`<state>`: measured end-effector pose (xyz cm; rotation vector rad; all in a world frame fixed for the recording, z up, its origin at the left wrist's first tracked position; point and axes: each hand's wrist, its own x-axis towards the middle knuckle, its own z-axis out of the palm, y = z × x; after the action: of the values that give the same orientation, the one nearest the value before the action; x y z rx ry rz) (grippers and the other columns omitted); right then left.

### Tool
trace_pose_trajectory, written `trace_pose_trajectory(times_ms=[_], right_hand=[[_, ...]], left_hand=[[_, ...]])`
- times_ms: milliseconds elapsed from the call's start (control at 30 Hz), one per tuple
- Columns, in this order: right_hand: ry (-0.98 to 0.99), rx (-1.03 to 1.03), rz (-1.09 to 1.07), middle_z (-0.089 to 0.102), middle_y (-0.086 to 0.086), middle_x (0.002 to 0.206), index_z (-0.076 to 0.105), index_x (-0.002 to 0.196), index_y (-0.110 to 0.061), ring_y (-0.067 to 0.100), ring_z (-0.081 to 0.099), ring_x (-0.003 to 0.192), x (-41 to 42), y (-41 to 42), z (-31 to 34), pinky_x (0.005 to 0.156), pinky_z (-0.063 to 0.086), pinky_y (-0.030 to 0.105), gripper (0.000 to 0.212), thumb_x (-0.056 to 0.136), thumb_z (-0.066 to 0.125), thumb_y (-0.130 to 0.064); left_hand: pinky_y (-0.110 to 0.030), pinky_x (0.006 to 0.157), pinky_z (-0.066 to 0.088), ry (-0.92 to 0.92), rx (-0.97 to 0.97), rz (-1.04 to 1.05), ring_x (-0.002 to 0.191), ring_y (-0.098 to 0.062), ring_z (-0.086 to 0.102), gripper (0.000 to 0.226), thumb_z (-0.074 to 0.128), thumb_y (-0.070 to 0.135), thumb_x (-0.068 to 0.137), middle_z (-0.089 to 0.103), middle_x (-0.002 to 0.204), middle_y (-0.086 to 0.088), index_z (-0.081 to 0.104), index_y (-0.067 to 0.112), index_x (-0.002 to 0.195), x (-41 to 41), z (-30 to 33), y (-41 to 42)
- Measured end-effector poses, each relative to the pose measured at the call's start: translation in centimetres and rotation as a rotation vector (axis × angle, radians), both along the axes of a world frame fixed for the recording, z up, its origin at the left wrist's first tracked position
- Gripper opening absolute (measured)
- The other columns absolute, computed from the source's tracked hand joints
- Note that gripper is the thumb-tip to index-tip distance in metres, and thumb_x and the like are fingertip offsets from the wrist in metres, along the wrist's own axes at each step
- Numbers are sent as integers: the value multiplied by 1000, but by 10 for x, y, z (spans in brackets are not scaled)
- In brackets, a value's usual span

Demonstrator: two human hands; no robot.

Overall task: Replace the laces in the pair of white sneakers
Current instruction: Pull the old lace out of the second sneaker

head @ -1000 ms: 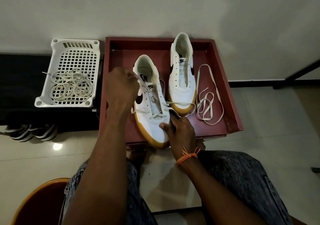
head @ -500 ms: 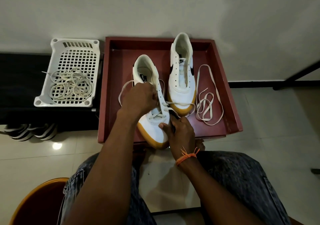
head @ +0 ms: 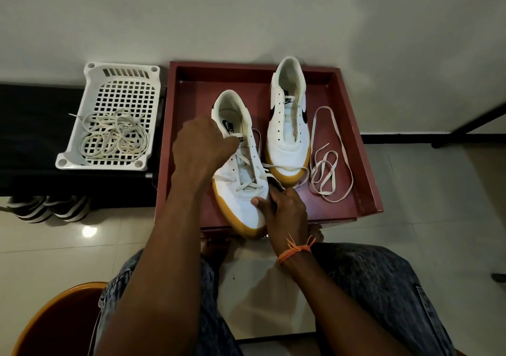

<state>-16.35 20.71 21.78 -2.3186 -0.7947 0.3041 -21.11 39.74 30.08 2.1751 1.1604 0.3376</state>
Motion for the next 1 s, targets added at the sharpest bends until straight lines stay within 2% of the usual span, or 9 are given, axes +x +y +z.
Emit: trace_pose_trajectory(times_ms=[67, 133, 233, 333, 400, 533, 767, 900, 1000], right_hand=[[0, 3, -2, 64, 9, 105, 62, 130, -25, 25, 61, 98, 0, 0, -1, 81, 50, 32, 47, 89, 64, -47], [-2, -5, -4, 65, 9, 107, 63, 130, -24, 25, 61, 99, 0, 1, -1, 83, 51, 32, 47, 89, 63, -48], [1, 6, -11, 66, 10, 108, 64, 128, -23, 25, 62, 100, -1, 1, -2, 83, 51, 32, 47, 89, 62, -49], [-2, 5, -5, 65, 9, 106, 64, 128, -23, 24, 62, 98, 0, 1, -3, 82, 48, 29, 48, 89, 61, -50], [-7, 6, -6, 65, 9, 104, 64, 128, -24, 24, 61, 97, 0, 1, -2, 80, 47, 28, 49, 88, 60, -52], [-19, 5, -7, 64, 10, 101, 65, 127, -23, 26, 62, 94, -1, 1, -1, 77, 48, 29, 49, 88, 60, -52], [2, 1, -11, 63, 12, 102, 65, 127, -20, 26, 61, 95, 0, 3, -1, 77, 43, 25, 46, 89, 66, -44], [7, -16, -6, 63, 12, 102, 65, 127, -20, 27, 60, 95, 0, 2, -1, 79, 46, 29, 45, 89, 66, -43], [4, -22, -7, 62, 12, 101, 64, 129, -21, 27, 60, 95, 0, 3, -1, 80, 48, 31, 45, 89, 66, -42]], left_hand=[[-35, 66, 55, 68, -18, -100, 71, -22, 65, 31, 68, 37, 68, 66, 79, 2, 66, 12, 87, 1, -5, 0], [-33, 67, 49, 83, 11, -207, 80, -20, 60, 30, 74, 25, 74, 61, 88, 4, 63, 14, 99, 2, -8, -1], [-31, 72, 49, 120, 74, -312, 82, -17, 61, 16, 75, 23, 77, 67, 91, 2, 70, 15, 90, 10, -12, -7], [-41, 81, 57, 158, 14, -344, 88, -24, 67, 16, 75, 22, 78, 73, 96, -5, 75, 15, 93, 15, -23, -10], [-43, 78, 57, 151, 19, -361, 84, -25, 66, 11, 72, 21, 80, 72, 91, -6, 76, 13, 85, 15, -27, -9], [-42, 72, 55, 125, -39, -397, 70, -18, 62, 15, 71, 18, 77, 69, 76, -4, 70, 9, 66, 15, -23, -7], [-43, 71, 56, 24, -210, -339, 65, -21, 63, 17, 72, 10, 73, 70, 71, -12, 65, -1, 62, 13, -13, -9], [-33, 59, 48, 94, -284, -310, 57, -14, 53, 23, 75, 13, 71, 64, 70, -18, 64, -6, 67, 8, -12, -4], [-30, 55, 46, 154, -287, -303, 56, -15, 55, 26, 77, 19, 70, 66, 71, -19, 66, -5, 66, 8, -11, -3]])
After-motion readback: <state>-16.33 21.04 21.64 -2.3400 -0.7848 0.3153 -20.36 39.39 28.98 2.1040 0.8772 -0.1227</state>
